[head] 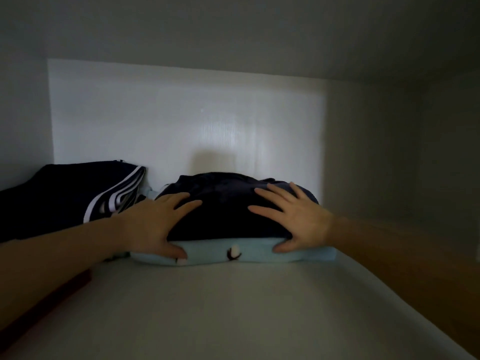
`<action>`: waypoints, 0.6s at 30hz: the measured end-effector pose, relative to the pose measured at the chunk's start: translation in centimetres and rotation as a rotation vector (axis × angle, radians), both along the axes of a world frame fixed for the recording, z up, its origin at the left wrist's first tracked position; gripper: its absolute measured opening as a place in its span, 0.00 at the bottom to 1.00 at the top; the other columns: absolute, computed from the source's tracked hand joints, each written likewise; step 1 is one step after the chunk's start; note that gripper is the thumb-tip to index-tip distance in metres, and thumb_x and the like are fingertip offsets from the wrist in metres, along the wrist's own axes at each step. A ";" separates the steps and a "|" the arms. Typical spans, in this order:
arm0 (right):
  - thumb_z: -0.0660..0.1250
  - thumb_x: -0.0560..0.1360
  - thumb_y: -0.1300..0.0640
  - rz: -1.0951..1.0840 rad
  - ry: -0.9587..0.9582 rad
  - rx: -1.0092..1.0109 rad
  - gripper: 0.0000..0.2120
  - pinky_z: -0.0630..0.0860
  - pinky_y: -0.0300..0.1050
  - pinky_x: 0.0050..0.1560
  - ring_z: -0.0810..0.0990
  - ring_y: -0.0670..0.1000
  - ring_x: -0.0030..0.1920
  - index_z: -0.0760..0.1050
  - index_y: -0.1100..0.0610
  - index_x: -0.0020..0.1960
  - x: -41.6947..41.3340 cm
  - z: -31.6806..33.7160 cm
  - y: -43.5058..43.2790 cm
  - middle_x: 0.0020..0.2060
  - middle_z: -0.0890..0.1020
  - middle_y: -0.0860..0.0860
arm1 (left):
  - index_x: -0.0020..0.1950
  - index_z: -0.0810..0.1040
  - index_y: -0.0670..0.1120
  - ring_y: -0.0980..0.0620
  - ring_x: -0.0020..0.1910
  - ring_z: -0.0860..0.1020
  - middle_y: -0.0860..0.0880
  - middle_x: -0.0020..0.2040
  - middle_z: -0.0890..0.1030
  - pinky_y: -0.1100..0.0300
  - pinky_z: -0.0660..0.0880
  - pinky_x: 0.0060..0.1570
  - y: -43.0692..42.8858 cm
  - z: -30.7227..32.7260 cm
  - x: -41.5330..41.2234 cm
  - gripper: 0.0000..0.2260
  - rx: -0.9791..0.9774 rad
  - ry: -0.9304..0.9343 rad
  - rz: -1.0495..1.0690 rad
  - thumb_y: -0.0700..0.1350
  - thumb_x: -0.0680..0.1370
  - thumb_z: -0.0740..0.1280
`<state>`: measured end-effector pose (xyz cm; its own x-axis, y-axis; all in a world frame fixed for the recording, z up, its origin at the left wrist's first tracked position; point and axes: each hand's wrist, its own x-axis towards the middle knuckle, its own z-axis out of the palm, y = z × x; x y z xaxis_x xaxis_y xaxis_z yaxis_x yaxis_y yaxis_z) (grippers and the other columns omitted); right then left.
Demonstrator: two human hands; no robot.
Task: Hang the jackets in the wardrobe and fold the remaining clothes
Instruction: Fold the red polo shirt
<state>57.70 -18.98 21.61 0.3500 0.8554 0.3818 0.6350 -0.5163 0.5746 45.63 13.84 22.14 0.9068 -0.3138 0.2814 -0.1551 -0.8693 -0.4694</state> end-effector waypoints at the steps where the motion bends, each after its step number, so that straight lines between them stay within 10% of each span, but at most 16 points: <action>1: 0.63 0.68 0.30 -0.040 0.011 0.004 0.47 0.43 0.68 0.71 0.42 0.58 0.77 0.38 0.38 0.75 0.4 0.1 0.0 0.78 0.43 0.52 | 0.78 0.39 0.53 0.47 0.75 0.57 0.46 0.78 0.49 0.55 0.69 0.63 0.4 -0.4 0.2 0.53 -0.010 -0.049 -0.019 0.80 0.62 0.52; 5: 0.64 0.68 0.32 -0.127 0.086 0.032 0.46 0.44 0.72 0.70 0.41 0.59 0.77 0.38 0.36 0.75 0.5 -0.3 1.1 0.78 0.43 0.51 | 0.78 0.48 0.50 0.44 0.72 0.62 0.43 0.74 0.61 0.55 0.77 0.50 1.2 -2.2 0.3 0.47 -0.065 -0.190 -0.044 0.73 0.68 0.59; 9: 0.65 0.69 0.35 -0.213 0.167 0.013 0.44 0.44 0.73 0.69 0.43 0.59 0.77 0.43 0.37 0.76 -1.0 0.8 2.0 0.77 0.44 0.51 | 0.78 0.44 0.52 0.48 0.75 0.56 0.49 0.78 0.50 0.56 0.65 0.67 1.5 -0.7 -3.1 0.48 -0.128 -0.017 0.065 0.77 0.67 0.52; 18: 0.57 0.77 0.37 -0.177 0.507 0.103 0.36 0.44 0.70 0.71 0.40 0.59 0.77 0.43 0.42 0.77 -12.8 -0.1 12.1 0.78 0.42 0.51 | 0.74 0.62 0.58 0.53 0.71 0.64 0.54 0.73 0.66 0.61 0.58 0.71 13.0 -1.5 -21.0 0.47 -0.541 0.010 0.352 0.81 0.62 0.38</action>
